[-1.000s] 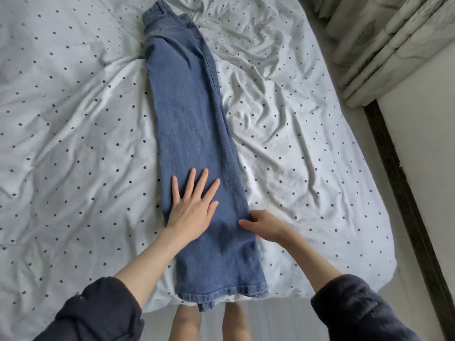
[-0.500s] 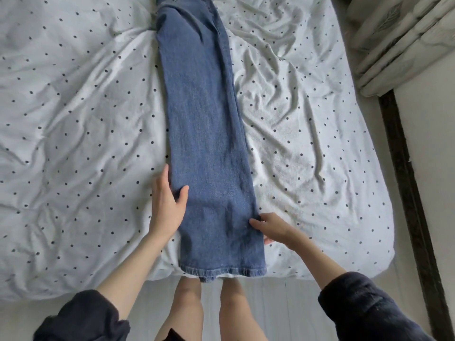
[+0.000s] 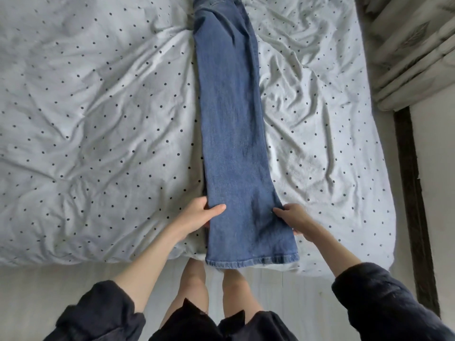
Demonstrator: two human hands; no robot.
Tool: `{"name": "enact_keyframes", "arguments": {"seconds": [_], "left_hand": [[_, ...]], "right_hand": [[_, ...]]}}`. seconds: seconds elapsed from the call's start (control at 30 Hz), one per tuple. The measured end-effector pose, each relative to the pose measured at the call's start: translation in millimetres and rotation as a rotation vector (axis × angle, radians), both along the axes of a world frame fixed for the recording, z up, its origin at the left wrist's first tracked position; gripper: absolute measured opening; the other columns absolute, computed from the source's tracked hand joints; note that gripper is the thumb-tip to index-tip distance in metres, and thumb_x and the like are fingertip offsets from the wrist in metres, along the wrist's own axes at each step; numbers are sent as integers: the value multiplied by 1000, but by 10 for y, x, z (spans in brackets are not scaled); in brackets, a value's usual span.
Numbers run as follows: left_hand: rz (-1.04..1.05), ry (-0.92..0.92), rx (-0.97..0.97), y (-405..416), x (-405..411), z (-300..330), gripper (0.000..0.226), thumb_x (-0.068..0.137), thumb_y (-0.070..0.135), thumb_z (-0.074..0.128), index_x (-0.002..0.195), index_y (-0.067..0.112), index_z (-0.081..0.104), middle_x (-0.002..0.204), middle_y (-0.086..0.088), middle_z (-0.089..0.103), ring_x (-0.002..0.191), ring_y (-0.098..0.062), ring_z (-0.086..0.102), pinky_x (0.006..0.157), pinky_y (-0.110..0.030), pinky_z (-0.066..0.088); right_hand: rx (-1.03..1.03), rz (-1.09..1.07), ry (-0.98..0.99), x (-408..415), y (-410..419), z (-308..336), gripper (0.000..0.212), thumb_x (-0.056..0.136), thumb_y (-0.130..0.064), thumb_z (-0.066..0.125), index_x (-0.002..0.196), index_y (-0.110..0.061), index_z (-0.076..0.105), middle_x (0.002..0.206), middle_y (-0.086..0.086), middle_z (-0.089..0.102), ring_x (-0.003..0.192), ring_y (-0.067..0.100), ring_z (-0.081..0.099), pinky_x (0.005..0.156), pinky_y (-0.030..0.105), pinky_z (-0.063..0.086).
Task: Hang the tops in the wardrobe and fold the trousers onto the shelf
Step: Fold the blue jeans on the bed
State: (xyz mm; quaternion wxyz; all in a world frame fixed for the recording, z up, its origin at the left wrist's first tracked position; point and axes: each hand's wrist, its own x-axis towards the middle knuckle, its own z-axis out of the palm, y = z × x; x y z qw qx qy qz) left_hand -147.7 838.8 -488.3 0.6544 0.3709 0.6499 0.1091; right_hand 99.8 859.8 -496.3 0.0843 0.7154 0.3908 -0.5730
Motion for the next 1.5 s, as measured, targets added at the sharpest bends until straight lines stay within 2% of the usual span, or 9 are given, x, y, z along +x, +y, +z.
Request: {"name": "enact_keyframes", "arguments": {"seconds": [0.1, 0.23, 0.4, 0.53, 0.63, 0.73, 0.83, 1.03, 1.5], "left_hand": [[5, 84, -46, -69, 34, -106, 25, 93, 28, 59, 116, 18, 59, 112, 7, 61, 105, -13, 60, 88, -28, 48], [12, 329, -14, -151, -140, -320, 6, 90, 13, 58, 90, 6, 59, 98, -11, 66, 94, -29, 63, 77, -38, 52], [-138, 494, -102, -321, -191, -417, 33, 89, 20, 63, 62, 15, 44, 66, 3, 50, 68, -18, 54, 54, -24, 36], [-164, 436, -231, -288, -225, -398, 28, 89, 26, 63, 72, 10, 50, 81, -6, 58, 80, -26, 60, 73, -34, 49], [-181, 361, -283, -73, -245, -229, 23, 91, 30, 61, 91, 8, 53, 95, -8, 61, 85, -25, 63, 68, -30, 48], [-145, 452, -66, 248, -279, -106, 22, 90, 27, 62, 89, 8, 52, 89, -10, 60, 85, -27, 63, 67, -27, 43], [-31, 523, 196, 638, -292, 76, 37, 92, 21, 57, 122, 4, 44, 115, -14, 57, 101, -28, 57, 83, -31, 40], [-171, 699, 714, 1730, -278, 349, 41, 94, 11, 49, 134, 3, 43, 135, -17, 43, 123, -35, 42, 100, -43, 36], [-355, 842, 737, 4276, -296, 29, 53, 101, 30, 35, 149, 12, 22, 159, -8, 10, 146, -26, 5, 116, -43, 11]], "right_hand": [[4, -37, 13, -6, -15, -1, 27, 96, -23, 50, 79, -4, 56, 73, 9, 54, 78, 28, 57, 68, 33, 49], [-48, -54, 75, -192, -127, -61, 20, 97, -16, 46, 105, -2, 58, 102, 13, 64, 95, 28, 65, 81, 43, 57], [-22, 89, -66, -276, -172, -191, 23, 98, -17, 44, 114, -4, 53, 97, 13, 60, 91, 30, 63, 72, 40, 58], [-82, 102, -93, -226, -102, -138, 17, 96, -15, 46, 101, 0, 54, 83, 13, 61, 90, 30, 66, 73, 39, 59], [-12, 135, -88, -247, 71, -59, 24, 97, -18, 46, 105, 2, 56, 81, 12, 62, 92, 30, 66, 78, 38, 56], [80, 176, -126, -306, 307, 38, 33, 98, -22, 44, 112, 5, 57, 89, 16, 61, 84, 30, 62, 79, 39, 53], [167, 168, -138, -364, 616, 142, 36, 97, -23, 43, 121, 2, 52, 93, 13, 57, 82, 28, 55, 76, 36, 49], [344, 78, -115, -546, 1608, 337, 43, 99, -28, 42, 137, -8, 42, 124, 13, 57, 110, 28, 55, 89, 33, 43], [645, -76, -65, -936, 4391, 28, 32, 97, -27, 41, 117, -10, 59, 97, 9, 62, 91, 25, 58, 74, 25, 39]]}}
